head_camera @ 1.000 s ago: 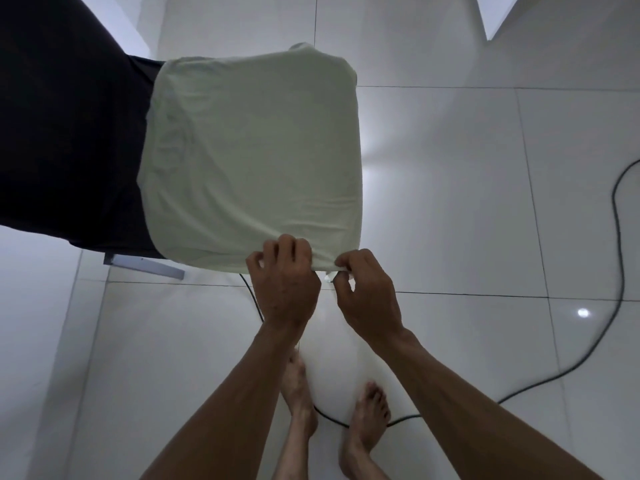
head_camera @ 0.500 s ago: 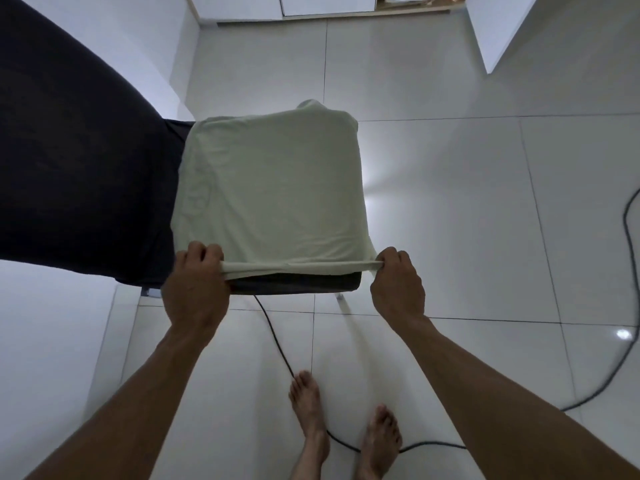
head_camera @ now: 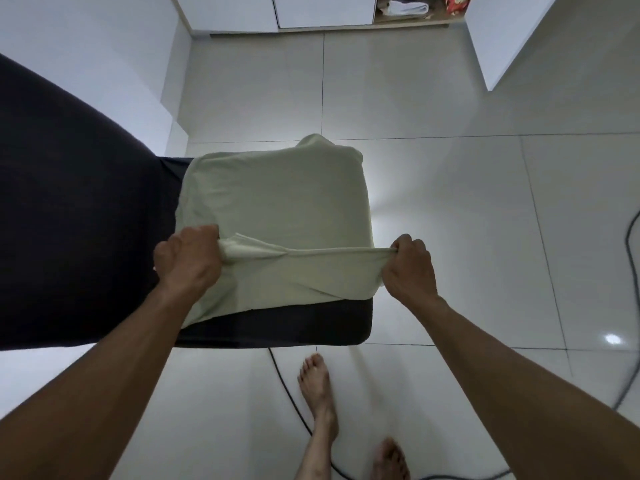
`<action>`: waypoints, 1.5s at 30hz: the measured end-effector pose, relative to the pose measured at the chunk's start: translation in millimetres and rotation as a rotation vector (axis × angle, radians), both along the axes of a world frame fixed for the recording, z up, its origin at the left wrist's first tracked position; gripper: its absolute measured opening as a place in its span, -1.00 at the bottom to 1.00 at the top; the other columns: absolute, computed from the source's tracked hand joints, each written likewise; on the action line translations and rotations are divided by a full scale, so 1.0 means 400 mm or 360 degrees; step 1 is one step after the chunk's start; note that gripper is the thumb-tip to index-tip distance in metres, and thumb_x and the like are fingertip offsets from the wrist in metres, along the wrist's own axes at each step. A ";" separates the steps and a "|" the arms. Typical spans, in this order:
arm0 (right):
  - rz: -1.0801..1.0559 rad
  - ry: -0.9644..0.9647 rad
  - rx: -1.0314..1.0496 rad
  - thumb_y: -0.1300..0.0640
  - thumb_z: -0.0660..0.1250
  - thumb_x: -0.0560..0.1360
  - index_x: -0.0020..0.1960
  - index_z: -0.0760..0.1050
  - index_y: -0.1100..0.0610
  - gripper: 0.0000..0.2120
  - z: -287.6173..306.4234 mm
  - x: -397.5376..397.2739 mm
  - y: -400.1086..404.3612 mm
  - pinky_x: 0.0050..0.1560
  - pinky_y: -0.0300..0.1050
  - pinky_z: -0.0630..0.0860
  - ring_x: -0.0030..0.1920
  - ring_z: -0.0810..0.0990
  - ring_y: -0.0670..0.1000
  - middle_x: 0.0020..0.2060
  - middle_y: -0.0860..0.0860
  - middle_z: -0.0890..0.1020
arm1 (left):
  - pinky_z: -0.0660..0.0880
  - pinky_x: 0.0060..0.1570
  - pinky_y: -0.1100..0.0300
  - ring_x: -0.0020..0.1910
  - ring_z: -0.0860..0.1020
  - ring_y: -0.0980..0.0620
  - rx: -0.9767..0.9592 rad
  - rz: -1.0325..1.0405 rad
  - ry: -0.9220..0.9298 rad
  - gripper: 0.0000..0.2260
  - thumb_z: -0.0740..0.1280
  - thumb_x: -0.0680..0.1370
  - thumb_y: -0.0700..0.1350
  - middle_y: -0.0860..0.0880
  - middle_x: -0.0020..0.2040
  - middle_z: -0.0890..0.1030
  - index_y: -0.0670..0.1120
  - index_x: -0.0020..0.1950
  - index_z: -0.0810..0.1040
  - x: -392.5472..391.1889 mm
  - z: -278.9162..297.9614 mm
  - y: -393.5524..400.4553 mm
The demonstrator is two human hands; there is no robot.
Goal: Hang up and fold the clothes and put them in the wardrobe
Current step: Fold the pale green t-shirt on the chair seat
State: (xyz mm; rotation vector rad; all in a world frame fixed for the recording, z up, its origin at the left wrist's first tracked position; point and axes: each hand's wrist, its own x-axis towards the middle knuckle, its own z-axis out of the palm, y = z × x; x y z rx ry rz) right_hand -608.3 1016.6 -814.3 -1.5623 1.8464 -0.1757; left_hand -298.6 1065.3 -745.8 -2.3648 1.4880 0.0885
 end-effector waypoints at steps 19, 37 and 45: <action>0.0934 0.0216 -0.0287 -0.18 0.26 0.55 0.31 0.45 0.10 -0.54 0.000 0.401 -0.131 0.17 0.11 0.44 0.25 0.44 0.16 0.23 0.10 0.52 | 0.57 -0.10 -0.02 -0.11 0.57 -0.06 -0.0478 0.0962 0.1001 -0.64 0.31 0.54 0.24 -0.05 -0.06 0.58 -0.07 -0.04 0.46 0.168 -0.115 0.052; 0.0659 -0.0285 0.0188 -0.02 0.42 0.53 -0.19 0.34 0.02 -0.72 -0.015 0.630 -0.230 -0.16 -0.10 0.33 -0.14 0.47 0.08 -0.21 0.00 0.51 | 0.57 -0.33 0.09 -0.23 0.70 -0.01 -0.0174 0.1350 0.1788 -0.67 0.47 0.49 0.13 -0.03 -0.20 0.64 -0.10 -0.16 0.49 0.245 -0.125 0.236; 0.0784 -0.0440 0.0239 -0.17 0.53 0.41 0.23 0.41 -0.04 -0.49 0.000 0.596 -0.239 -0.17 -0.19 0.42 -0.12 0.52 -0.12 -0.07 -0.08 0.56 | 0.65 -0.11 -0.12 -0.14 0.65 -0.19 -0.0316 0.1592 0.1286 -0.60 0.53 0.28 0.11 -0.17 -0.08 0.66 -0.18 -0.12 0.59 0.233 -0.165 0.208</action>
